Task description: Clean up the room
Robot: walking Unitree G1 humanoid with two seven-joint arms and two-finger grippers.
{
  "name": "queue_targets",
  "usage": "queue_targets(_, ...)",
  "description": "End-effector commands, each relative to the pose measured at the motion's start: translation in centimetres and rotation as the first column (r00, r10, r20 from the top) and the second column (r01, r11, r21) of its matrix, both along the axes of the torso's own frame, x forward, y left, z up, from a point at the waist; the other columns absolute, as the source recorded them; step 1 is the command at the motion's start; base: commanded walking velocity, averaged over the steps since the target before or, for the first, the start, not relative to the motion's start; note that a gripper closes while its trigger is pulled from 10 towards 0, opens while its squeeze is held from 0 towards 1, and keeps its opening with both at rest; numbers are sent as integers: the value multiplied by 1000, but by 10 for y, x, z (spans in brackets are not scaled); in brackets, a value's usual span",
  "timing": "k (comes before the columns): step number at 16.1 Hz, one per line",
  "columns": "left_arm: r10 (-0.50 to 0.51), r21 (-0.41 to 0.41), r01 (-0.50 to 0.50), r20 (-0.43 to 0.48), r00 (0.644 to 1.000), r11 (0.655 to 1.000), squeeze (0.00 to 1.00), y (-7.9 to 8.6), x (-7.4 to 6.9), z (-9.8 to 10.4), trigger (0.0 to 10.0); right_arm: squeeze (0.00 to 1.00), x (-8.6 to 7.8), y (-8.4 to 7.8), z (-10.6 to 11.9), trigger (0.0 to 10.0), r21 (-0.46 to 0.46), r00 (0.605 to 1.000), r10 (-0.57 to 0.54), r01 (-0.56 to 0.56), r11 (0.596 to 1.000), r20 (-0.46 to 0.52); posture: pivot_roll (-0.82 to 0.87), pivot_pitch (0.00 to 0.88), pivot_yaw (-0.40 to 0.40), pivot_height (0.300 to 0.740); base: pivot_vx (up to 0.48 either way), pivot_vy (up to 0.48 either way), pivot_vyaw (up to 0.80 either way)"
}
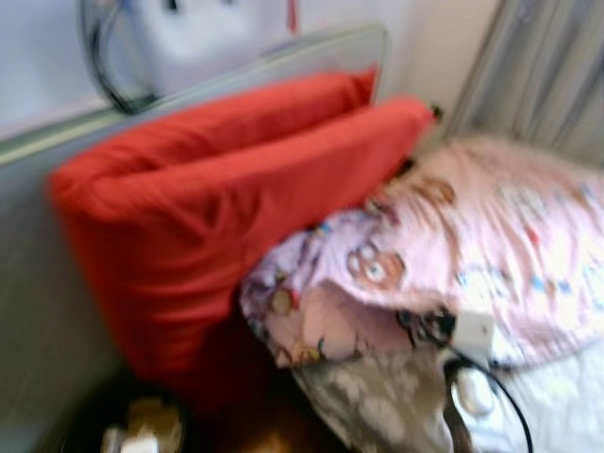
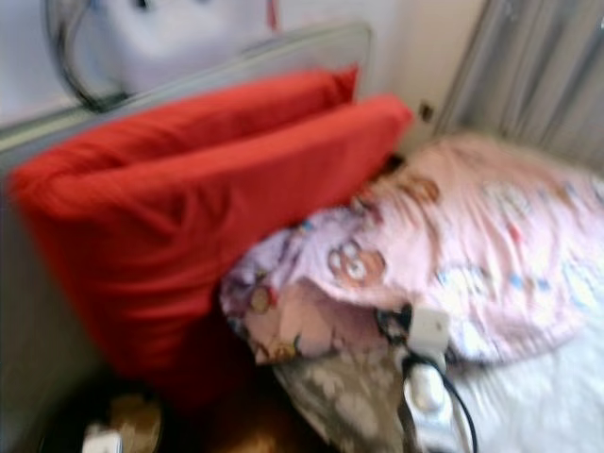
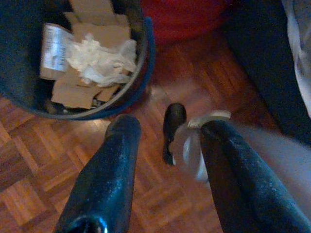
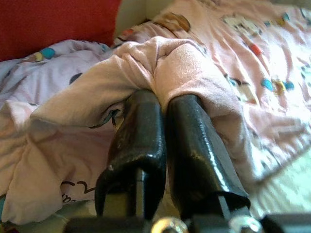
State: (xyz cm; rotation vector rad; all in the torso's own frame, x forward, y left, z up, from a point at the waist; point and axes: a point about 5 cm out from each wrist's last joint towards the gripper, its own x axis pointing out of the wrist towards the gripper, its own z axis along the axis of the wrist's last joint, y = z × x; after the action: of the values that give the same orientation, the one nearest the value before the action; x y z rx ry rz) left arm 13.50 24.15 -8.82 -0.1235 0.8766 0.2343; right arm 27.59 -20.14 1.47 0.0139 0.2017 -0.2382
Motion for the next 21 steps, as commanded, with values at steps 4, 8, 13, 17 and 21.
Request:
queue_targets(4,-12,-12,11,-54,998,1000,0,-5,-12,-6,10000,0,7,-21,18,10000,-62,993,-94,99,993,74,64,20,-21,740,-273,0,0)
queue_targets(8,-20,-12,20,-55,998,1000,0,-5,-12,-6,10000,0,8,-24,20,10000,-75,991,-111,117,990,76,63,19,-20,740,-276,0,0)
queue_targets(13,-29,-10,29,-58,998,1000,0,-5,-12,-6,10000,0,7,-21,19,10000,-88,991,-114,120,989,69,66,19,-18,740,-270,0,0)
queue_targets(17,-36,-9,36,-62,997,999,0,-5,-12,-6,10000,0,8,-21,21,10000,-107,992,-102,109,988,72,63,15,-18,740,-271,0,0)
queue_targets(21,-41,-10,40,-61,997,999,0,-5,-12,-6,10000,0,4,-28,15,10000,-148,989,-146,147,978,16,61,15,-19,740,-68,0,0)
